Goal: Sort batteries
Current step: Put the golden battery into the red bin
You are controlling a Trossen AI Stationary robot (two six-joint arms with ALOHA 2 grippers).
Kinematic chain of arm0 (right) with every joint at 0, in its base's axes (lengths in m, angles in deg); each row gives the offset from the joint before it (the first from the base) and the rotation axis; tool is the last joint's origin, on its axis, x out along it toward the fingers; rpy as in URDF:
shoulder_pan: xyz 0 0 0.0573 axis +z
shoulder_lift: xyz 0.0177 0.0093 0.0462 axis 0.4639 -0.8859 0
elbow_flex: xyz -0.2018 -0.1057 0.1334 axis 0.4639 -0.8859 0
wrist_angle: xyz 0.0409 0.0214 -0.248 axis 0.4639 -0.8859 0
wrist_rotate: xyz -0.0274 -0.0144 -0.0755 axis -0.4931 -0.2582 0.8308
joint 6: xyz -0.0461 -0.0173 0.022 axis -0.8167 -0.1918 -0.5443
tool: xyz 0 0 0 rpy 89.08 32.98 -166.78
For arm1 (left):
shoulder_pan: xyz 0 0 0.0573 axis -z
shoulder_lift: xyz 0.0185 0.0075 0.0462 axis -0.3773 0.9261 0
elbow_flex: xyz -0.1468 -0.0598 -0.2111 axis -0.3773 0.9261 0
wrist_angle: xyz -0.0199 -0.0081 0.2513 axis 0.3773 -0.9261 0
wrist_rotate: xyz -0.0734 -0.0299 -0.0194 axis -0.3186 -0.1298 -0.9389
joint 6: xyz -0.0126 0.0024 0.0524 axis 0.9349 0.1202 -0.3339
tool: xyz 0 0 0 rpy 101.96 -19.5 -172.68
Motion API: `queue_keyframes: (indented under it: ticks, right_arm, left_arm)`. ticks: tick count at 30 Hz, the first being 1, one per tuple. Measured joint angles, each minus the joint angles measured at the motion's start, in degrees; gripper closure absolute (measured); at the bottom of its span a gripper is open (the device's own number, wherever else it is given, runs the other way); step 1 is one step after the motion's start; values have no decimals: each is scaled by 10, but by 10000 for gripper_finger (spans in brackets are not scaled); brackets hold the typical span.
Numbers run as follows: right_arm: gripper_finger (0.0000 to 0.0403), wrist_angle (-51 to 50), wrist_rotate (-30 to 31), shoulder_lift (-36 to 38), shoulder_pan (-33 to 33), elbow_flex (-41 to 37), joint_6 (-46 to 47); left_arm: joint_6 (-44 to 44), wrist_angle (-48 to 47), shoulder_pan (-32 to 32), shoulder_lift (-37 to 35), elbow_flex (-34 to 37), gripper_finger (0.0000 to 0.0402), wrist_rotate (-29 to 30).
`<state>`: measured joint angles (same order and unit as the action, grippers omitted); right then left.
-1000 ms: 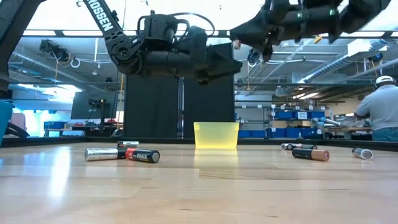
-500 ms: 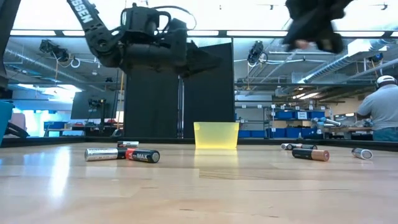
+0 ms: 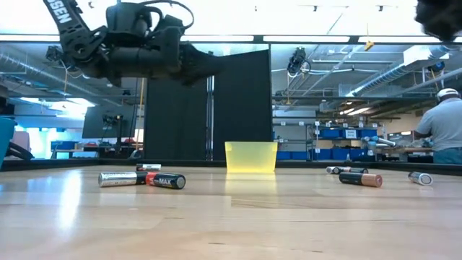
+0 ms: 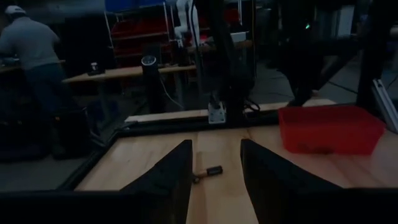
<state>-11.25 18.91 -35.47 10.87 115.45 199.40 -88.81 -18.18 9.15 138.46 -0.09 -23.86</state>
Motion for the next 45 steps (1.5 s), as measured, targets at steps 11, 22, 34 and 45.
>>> queue_keyframes:
  ticks: [11, 22, 34, 45]
  right_arm:
    - [339, -23, -59, -80, 39, 0, 118]
    - [339, 15, -80, -159, 39, -4, 122]
    - [339, 129, -75, -185, 39, -90, 142]
    - [327, 169, -69, -185, 39, -127, 158]
  left_arm:
    - [-1, 13, 0, -23, 24, 257, 7]
    - [0, 10, 0, -23, 24, 257, 7]
    - [1, 9, 0, -23, 24, 257, 7]
    - [15, 9, 0, -23, 24, 257, 15]
